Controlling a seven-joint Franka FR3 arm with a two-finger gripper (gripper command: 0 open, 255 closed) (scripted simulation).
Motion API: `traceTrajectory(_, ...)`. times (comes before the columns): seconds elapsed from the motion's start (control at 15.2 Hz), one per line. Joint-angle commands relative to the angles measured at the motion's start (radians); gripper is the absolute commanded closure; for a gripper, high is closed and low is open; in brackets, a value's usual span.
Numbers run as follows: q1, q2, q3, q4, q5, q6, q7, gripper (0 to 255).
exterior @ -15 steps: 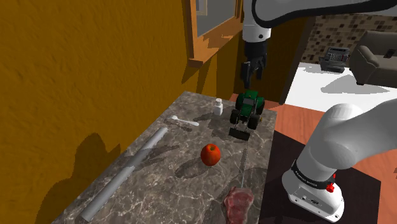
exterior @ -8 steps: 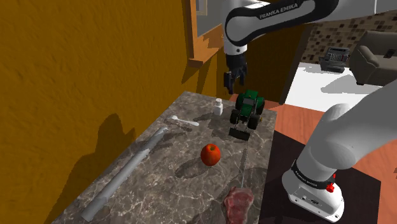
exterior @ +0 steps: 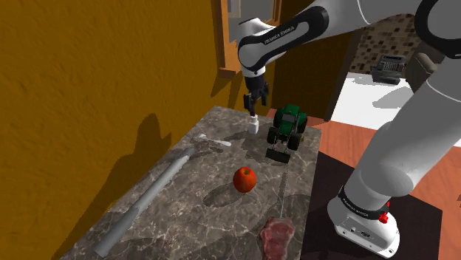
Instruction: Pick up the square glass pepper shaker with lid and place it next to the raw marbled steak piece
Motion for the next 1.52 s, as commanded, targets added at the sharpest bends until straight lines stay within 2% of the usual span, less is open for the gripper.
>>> traceTrajectory(0.0, 0.001, 0.088, 0.000, 0.045, 0.000, 0.036, -0.008, 0)
traceTrajectory(0.26, 0.002, 0.221, 0.000, 0.130, 0.000, 0.074, -0.022, 0)
traceTrajectory(0.73, -0.002, 0.253, -0.002, 0.061, -0.002, 0.174, -0.021, 0)
traceTrajectory(1.25, -0.002, 0.253, -0.002, 0.061, -0.002, 0.174, -0.021, 0)
traceTrajectory(1.32, -0.002, 0.253, -0.002, 0.061, -0.002, 0.174, -0.021, 255)
traceTrajectory(1.45, -0.002, 0.253, -0.002, 0.061, -0.002, 0.174, -0.021, 255)
